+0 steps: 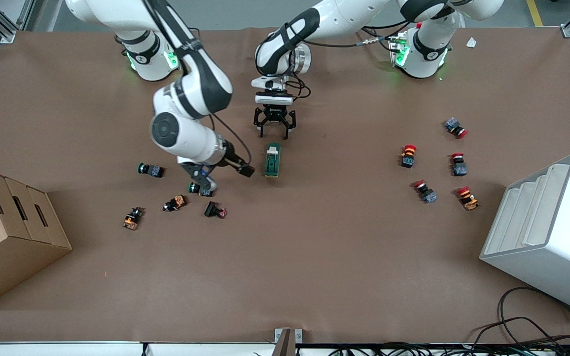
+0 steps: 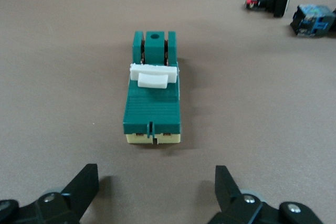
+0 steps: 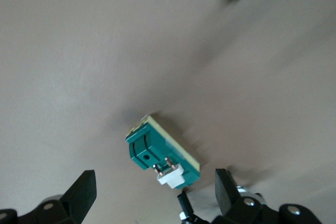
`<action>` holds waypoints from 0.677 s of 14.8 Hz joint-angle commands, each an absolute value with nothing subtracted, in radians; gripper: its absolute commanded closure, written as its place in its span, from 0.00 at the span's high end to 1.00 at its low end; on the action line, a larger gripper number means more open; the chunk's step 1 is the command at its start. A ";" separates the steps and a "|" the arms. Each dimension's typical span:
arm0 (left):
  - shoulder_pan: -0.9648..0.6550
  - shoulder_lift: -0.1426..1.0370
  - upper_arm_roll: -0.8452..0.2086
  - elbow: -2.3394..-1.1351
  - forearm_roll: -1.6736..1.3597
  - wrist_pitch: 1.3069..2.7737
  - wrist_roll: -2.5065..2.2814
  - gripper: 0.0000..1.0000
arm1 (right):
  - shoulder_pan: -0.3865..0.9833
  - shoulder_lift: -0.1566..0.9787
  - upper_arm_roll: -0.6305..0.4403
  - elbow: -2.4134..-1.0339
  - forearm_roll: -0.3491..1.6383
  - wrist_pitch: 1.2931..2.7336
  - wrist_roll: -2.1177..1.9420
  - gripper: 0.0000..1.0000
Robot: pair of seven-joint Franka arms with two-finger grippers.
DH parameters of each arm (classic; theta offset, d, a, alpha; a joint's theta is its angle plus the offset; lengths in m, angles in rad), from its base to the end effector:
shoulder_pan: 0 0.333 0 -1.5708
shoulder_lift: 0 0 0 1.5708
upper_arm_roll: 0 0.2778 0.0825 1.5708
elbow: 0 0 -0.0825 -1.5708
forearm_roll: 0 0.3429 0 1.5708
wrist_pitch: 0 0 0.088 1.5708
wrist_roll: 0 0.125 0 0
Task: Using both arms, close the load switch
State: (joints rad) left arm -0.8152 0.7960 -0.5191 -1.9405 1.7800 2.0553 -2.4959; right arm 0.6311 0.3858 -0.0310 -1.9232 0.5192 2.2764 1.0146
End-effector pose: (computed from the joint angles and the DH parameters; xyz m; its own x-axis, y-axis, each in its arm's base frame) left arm 0.1861 -0.5195 0.0953 0.6140 -0.0466 0.7879 -0.1047 -0.9942 0.0229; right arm 0.4655 0.3421 0.2654 0.6926 -0.6298 -0.3516 -0.6988 -0.7067 -0.1104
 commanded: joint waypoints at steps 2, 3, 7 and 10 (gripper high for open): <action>-0.850 0.874 -0.514 -1.950 1.860 1.971 -2.600 0.98 | 0.704 0.431 -0.043 -1.928 0.560 2.341 1.055 1.00; -0.850 0.880 -0.514 -1.950 1.879 1.961 -2.620 0.98 | 0.713 0.446 -0.041 -1.931 0.561 2.361 1.058 1.00; -0.851 0.881 -0.514 -1.950 1.881 1.957 -2.622 0.98 | 0.768 0.479 -0.041 -1.945 0.606 2.422 1.083 1.00; -0.851 0.881 -0.514 -1.950 1.882 1.950 -2.623 0.98 | 0.808 0.517 -0.041 -1.960 0.644 2.509 1.083 1.00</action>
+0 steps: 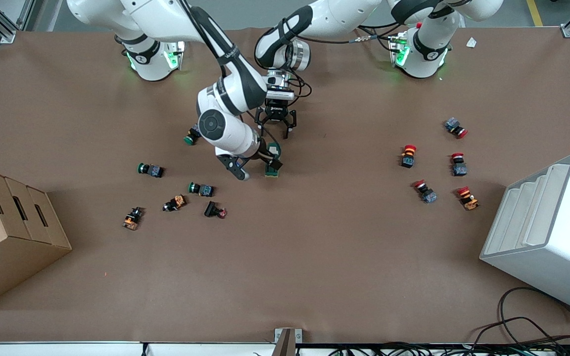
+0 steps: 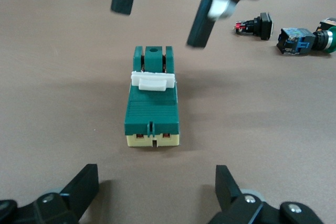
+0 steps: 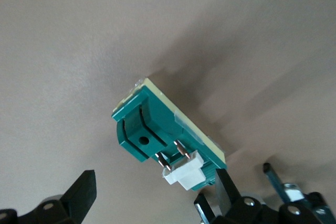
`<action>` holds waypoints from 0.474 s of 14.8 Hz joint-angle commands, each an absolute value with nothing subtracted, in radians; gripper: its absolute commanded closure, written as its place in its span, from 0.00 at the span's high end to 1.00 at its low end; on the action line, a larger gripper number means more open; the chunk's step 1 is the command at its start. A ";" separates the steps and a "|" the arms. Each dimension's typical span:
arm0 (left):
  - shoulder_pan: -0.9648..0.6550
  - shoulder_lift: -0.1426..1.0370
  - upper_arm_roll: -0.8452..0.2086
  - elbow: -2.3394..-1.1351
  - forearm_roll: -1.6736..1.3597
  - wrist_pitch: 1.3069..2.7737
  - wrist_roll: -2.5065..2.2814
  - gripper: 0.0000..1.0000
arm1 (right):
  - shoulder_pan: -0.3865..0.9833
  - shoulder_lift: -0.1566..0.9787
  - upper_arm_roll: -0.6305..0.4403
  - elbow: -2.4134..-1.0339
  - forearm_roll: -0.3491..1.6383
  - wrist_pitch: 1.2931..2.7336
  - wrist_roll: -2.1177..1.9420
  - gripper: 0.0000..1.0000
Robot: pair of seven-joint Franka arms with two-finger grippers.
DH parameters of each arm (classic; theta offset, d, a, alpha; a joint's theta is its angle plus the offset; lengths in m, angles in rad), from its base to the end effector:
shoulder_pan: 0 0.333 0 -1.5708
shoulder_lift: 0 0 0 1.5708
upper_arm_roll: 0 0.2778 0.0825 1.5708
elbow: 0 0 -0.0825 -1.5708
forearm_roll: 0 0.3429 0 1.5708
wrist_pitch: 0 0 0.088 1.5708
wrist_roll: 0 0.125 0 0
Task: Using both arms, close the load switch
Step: 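Lift the white handle upright with the right gripper and swing it over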
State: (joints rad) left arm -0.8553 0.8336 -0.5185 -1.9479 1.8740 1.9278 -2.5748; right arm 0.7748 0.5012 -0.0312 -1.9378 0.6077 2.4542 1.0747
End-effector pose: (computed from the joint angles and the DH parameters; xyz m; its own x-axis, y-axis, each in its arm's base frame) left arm 0.1770 -0.5164 0.0820 0.5137 -0.0426 0.8569 -0.1218 -0.9923 0.0236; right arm 0.4236 0.3988 0.2063 0.6684 -0.6586 -0.3458 -0.7260 -0.6788 -0.1105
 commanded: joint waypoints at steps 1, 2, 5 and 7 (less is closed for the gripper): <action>-0.851 0.881 -0.514 -1.950 1.882 1.950 -2.623 0.98 | 0.818 0.528 -0.041 -1.960 0.661 2.532 1.083 1.00; -0.851 0.881 -0.511 -1.950 1.884 1.947 -2.623 0.98 | 0.827 0.538 -0.041 -1.960 0.678 2.551 1.083 1.00; -0.851 0.881 -0.511 -1.951 1.888 1.937 -2.625 0.98 | 0.848 0.552 -0.041 -1.959 0.696 2.586 1.083 1.00; -0.851 0.881 -0.511 -1.951 1.888 1.937 -2.625 0.98 | 0.848 0.552 -0.041 -1.957 0.701 2.586 1.083 1.00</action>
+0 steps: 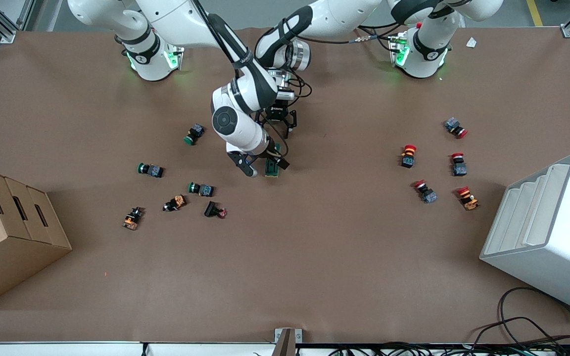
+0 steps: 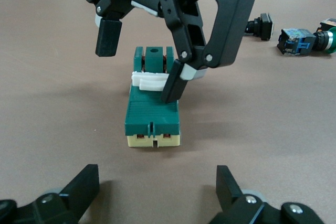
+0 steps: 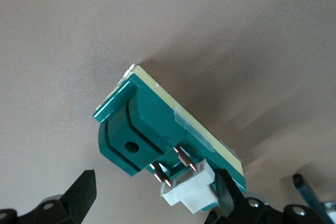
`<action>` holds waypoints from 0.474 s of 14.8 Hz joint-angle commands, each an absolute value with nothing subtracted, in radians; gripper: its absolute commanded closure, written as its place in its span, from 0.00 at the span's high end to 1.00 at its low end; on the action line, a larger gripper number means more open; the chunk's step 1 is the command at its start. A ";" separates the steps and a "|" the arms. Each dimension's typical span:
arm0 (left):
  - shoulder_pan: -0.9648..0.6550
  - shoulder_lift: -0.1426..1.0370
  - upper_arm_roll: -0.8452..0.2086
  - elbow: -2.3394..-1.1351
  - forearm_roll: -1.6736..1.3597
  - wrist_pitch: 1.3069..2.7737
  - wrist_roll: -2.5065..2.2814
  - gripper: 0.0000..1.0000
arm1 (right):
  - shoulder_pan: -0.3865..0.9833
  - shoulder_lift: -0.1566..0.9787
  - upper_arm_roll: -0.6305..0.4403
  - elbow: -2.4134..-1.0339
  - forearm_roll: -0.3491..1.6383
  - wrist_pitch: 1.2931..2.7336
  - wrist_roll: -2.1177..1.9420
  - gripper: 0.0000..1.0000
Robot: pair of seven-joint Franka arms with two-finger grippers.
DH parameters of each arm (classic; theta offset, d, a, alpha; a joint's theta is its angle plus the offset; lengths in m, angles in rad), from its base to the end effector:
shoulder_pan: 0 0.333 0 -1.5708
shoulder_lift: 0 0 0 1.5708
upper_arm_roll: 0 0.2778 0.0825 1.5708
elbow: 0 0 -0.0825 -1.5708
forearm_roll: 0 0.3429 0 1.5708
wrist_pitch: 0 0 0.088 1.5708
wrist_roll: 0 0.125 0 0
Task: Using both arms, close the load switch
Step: 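Lift the white handle upright with the right gripper and swing it over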
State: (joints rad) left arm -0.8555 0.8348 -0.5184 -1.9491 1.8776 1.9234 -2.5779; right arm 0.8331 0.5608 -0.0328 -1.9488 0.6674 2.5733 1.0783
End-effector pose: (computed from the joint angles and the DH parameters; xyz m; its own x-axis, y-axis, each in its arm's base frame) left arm 0.1771 -0.5158 0.0814 0.5102 -0.0422 0.8590 -0.1218 -0.9923 0.0236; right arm 0.4079 0.4144 0.1767 0.6554 -0.6812 -0.3262 -0.7458 -0.6521 -0.1366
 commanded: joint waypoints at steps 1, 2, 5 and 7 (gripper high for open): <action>-0.851 0.881 -0.511 -1.951 1.888 1.937 -2.625 0.98 | 0.848 0.552 -0.041 -1.956 0.703 2.586 1.083 1.00; -0.851 0.881 -0.511 -1.954 1.888 1.936 -2.625 0.98 | 0.848 0.554 -0.041 -1.953 0.706 2.586 1.083 1.00; -0.851 0.879 -0.511 -1.960 1.888 1.936 -2.626 0.99 | 0.839 0.554 -0.041 -1.937 0.710 2.586 1.081 1.00; -0.850 0.879 -0.511 -1.960 1.887 1.936 -2.626 0.98 | 0.833 0.552 -0.043 -1.928 0.710 2.583 1.075 1.00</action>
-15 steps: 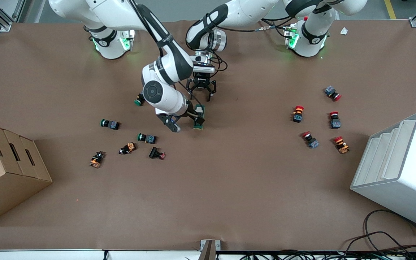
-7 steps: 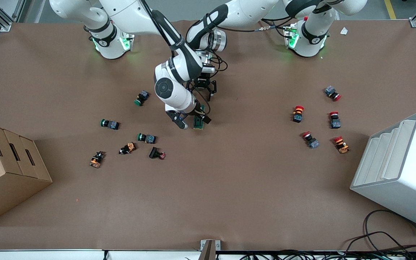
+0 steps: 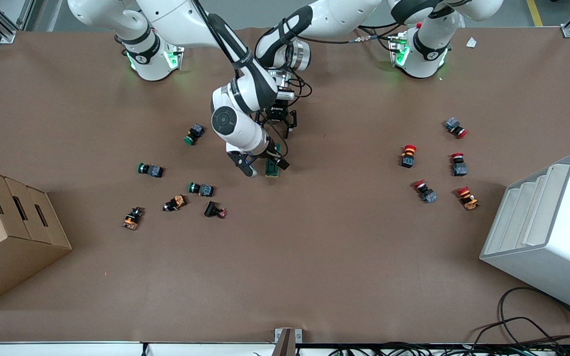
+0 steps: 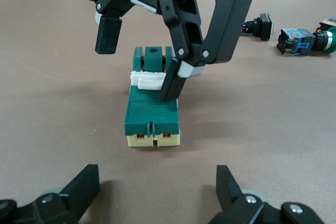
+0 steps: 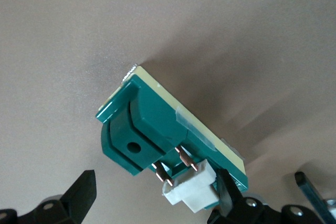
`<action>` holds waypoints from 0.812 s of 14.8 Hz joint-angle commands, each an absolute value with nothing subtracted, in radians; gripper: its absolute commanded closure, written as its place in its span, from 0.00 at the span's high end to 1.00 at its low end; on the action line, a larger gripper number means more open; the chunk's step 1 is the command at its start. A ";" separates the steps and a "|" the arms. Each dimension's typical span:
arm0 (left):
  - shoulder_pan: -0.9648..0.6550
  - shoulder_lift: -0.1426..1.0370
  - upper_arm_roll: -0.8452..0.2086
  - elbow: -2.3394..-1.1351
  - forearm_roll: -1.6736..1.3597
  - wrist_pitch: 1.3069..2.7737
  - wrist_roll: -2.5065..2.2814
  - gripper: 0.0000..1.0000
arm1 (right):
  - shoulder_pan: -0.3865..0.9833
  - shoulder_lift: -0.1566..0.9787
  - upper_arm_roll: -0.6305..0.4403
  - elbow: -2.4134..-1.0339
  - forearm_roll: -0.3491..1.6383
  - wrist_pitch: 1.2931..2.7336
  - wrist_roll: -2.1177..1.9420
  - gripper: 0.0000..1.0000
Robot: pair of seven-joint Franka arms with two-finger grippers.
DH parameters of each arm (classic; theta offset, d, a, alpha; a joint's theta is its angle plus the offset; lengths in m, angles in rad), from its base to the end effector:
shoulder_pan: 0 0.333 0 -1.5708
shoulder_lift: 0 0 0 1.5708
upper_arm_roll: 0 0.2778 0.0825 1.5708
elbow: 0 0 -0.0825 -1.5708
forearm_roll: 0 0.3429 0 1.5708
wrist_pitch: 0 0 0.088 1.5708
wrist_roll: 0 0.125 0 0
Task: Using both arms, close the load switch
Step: 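Lift the white handle upright with the right gripper and swing it over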
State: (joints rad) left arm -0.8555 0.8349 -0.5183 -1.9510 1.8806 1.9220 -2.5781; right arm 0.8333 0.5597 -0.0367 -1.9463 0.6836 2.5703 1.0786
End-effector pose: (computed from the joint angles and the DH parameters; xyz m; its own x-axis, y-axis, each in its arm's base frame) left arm 0.1769 -0.5153 0.0810 0.5083 -0.0445 0.8600 -0.1242 -0.9920 0.0220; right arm 0.4097 0.4135 0.1780 0.6431 -0.6887 -0.3349 -0.7564 -0.6396 -0.1372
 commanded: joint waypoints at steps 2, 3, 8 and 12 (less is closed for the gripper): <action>-0.850 0.877 -0.511 -1.960 1.887 1.936 -2.626 0.99 | 0.815 0.551 -0.043 -1.916 0.710 2.574 1.066 1.00; -0.850 0.877 -0.511 -1.960 1.887 1.936 -2.626 0.99 | 0.810 0.551 -0.043 -1.913 0.710 2.573 1.063 1.00; -0.850 0.873 -0.512 -1.980 1.884 1.936 -2.629 0.99 | 0.784 0.551 -0.044 -1.872 0.710 2.548 1.063 1.00; -0.850 0.870 -0.512 -1.996 1.884 1.936 -2.649 0.99 | 0.782 0.554 -0.044 -1.864 0.707 2.551 1.062 1.00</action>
State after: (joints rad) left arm -0.8556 0.8349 -0.5179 -1.9576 1.8945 1.9182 -2.5851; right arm 0.7897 0.5369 -0.0515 -1.8871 0.6881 2.5386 1.0762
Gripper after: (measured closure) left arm 0.009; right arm 0.000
